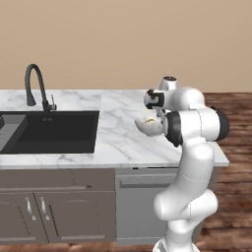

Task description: Pick up the heated bread from the toaster oven and place it in the bowl. Then move the bread bowl to the dining counter.

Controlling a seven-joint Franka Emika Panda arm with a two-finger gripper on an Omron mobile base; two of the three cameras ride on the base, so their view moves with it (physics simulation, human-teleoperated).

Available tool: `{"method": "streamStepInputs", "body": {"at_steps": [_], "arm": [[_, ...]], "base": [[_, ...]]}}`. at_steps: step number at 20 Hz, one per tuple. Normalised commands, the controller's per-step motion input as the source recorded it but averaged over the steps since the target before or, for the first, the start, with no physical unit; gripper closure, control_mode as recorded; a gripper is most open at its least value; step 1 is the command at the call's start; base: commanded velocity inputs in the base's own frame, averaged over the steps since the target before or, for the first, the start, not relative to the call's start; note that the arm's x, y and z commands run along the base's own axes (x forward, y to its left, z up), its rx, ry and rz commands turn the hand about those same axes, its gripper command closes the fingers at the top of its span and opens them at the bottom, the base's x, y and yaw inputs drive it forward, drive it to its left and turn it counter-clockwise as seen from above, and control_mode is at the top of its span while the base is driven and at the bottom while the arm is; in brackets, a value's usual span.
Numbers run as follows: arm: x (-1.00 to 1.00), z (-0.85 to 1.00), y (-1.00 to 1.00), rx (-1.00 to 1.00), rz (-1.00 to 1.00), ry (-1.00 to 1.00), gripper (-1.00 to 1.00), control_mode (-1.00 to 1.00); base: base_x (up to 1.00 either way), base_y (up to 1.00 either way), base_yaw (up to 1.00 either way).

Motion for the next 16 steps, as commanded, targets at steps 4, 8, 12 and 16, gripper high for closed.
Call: {"method": "streamStepInputs", "body": {"at_steps": [4,8,12,16], "arm": [[-0.59,0.39,0.00,0.00,0.00,-0.06,-1.00,-1.00],[-0.99,0.71,0.04,0.00,0.00,-0.08,-1.00,-1.00],[-1.00,0.71,0.10,0.00,0.01,-0.10,-1.00,-1.00],[-1.00,0.53,0.36,0.00,0.10,-0.12,-1.00,-1.00]], "base": [[0.00,0.00,0.00],[0.00,0.00,0.00],[0.00,0.00,0.00],[0.00,0.00,0.00]]}}
